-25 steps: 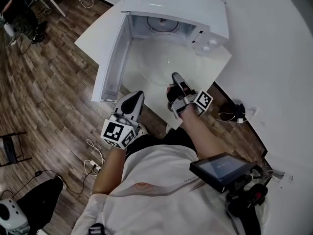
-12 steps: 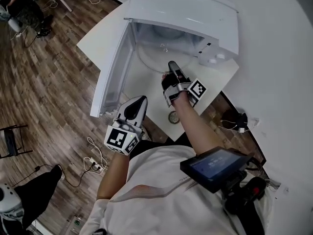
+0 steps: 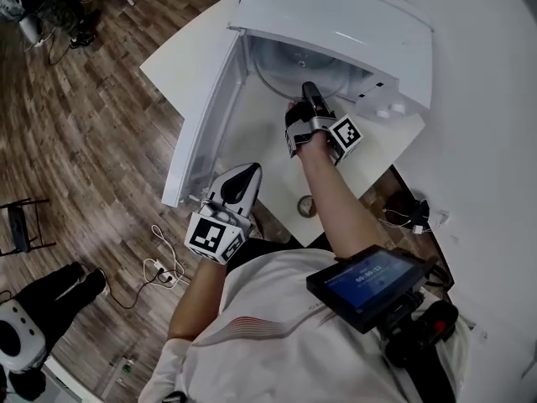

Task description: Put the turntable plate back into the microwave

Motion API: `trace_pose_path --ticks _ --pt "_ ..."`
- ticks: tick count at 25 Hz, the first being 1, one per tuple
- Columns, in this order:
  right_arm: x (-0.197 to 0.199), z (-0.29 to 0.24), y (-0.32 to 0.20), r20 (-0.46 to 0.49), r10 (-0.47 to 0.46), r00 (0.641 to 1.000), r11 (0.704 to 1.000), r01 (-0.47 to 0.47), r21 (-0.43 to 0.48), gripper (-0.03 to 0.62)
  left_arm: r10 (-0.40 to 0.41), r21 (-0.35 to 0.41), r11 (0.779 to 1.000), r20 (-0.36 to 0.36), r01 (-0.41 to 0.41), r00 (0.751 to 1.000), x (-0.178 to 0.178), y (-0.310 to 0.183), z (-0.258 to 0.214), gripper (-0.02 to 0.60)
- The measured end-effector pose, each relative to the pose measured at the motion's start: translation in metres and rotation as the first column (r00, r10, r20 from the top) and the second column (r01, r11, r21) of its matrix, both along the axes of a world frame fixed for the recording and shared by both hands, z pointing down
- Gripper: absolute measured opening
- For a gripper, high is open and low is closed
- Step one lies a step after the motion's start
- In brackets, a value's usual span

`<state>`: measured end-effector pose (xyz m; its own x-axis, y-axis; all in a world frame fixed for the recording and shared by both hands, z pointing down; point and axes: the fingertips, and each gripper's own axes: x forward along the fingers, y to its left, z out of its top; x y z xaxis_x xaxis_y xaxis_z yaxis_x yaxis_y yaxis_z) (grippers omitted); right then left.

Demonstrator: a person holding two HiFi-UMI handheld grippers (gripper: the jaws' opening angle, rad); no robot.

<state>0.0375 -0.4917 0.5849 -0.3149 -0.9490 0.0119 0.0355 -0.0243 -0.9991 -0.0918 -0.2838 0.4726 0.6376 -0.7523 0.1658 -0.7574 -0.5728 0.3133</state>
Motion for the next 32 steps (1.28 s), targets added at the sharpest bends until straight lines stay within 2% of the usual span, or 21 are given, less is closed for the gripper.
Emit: trace_pose_path --ticks 12,20,32 --pt "0.009 0.004 -0.053 0.016 0.078 0.997 0.997 -0.078 -0.011 0.029 0.006 -0.058 0.998 -0.010 -0.007 1.000 0.002 0.001 0.014 0.011" --pt "0.002 0.005 -0.083 0.025 0.133 0.991 0.990 -0.132 -0.050 0.029 0.004 -0.066 0.998 -0.021 -0.005 1.000 0.001 0.000 0.017 0.011" --pt "-0.003 0.009 -0.102 0.008 0.142 0.990 0.986 -0.140 -0.085 0.029 -0.022 -0.097 0.995 -0.033 0.019 0.999 -0.002 0.004 0.026 0.011"
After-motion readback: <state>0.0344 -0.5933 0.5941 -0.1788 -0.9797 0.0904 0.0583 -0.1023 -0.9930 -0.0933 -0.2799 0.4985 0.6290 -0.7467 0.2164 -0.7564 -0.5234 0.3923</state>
